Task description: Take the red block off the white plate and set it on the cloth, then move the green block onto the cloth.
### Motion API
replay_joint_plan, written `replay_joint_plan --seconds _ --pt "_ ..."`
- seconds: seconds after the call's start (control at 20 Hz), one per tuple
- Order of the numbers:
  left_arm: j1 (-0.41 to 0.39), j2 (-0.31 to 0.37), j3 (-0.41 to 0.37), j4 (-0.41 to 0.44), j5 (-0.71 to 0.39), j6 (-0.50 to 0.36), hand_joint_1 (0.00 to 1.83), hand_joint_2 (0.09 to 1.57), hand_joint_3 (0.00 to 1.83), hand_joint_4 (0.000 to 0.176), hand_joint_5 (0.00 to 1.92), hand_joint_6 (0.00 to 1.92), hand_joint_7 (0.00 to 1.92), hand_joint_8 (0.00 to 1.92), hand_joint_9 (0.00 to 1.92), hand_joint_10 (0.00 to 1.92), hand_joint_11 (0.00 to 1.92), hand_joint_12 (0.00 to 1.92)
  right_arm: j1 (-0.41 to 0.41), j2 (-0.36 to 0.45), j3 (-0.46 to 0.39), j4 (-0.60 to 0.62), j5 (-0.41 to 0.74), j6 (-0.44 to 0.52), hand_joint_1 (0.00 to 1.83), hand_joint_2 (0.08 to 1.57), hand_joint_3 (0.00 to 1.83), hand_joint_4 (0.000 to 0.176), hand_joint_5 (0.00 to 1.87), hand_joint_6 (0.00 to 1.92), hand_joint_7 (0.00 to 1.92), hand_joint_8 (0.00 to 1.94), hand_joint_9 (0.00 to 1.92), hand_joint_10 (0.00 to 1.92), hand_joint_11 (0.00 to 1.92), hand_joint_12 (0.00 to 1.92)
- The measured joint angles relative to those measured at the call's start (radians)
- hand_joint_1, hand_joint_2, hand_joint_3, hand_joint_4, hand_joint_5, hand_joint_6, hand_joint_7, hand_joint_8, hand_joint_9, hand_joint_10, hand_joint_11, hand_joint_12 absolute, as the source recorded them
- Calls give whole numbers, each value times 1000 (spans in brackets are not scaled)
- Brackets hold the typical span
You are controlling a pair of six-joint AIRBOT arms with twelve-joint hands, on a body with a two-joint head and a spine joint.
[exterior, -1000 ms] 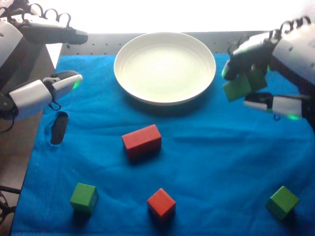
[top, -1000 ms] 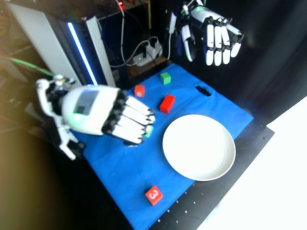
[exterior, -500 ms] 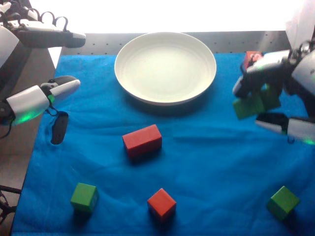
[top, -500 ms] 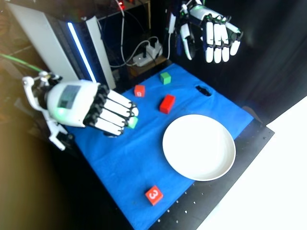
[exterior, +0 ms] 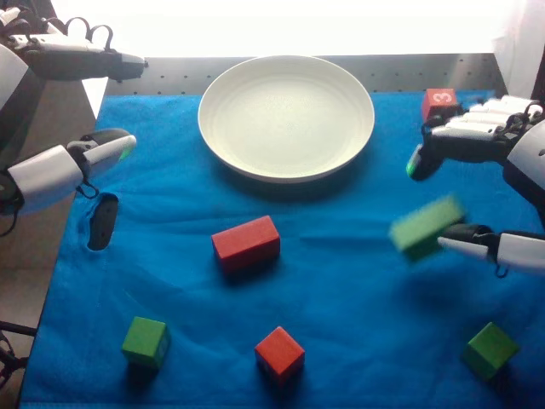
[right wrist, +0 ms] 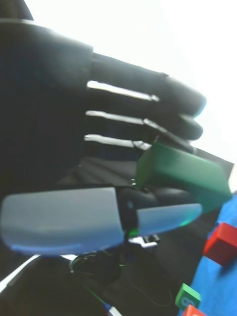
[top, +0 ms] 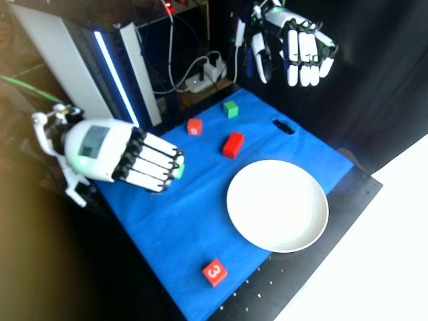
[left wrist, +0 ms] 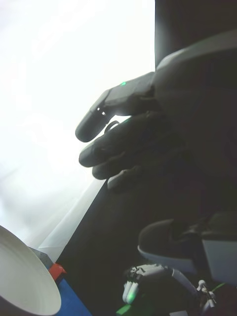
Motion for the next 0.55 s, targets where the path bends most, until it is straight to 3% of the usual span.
replay_joint_plan --seconds 0.1,0.15,0.3,0.4,0.45,0.55 --pt "0 0 0 2 -1 0 890 1142 0 0 783 0 726 1 686 38 172 1097 0 0 0 0 -5 0 1000 898 0 0 313 761 274 519 60 974 1 1722" --pt "1 0 0 2 -2 0 893 1139 0 0 771 1 709 0 662 26 141 1086 0 1 0 1 -5 0 967 882 0 0 214 768 236 536 18 1070 0 1792" --pt "1 0 -2 0 -3 0 849 1150 2 0 767 1 725 7 669 27 145 1088 0 1 -1 1 -5 0 983 853 0 0 115 880 129 667 0 1070 0 1833" --pt "2 0 -2 2 -4 0 866 1152 0 0 772 3 721 4 656 18 107 1133 0 3 -1 11 -11 0 959 849 0 0 134 794 119 621 0 1005 0 1813" --pt "3 0 -2 2 -8 0 853 1153 1 0 767 1 713 1 657 17 112 1141 -11 5 -1 21 -32 0 1001 879 0 0 125 812 106 644 0 1000 0 1878" --pt "7 0 -2 0 -13 0 873 1144 0 0 773 3 718 3 664 19 114 1155 -26 6 -3 57 -76 0 1024 896 0 0 83 851 97 692 0 989 0 1808"
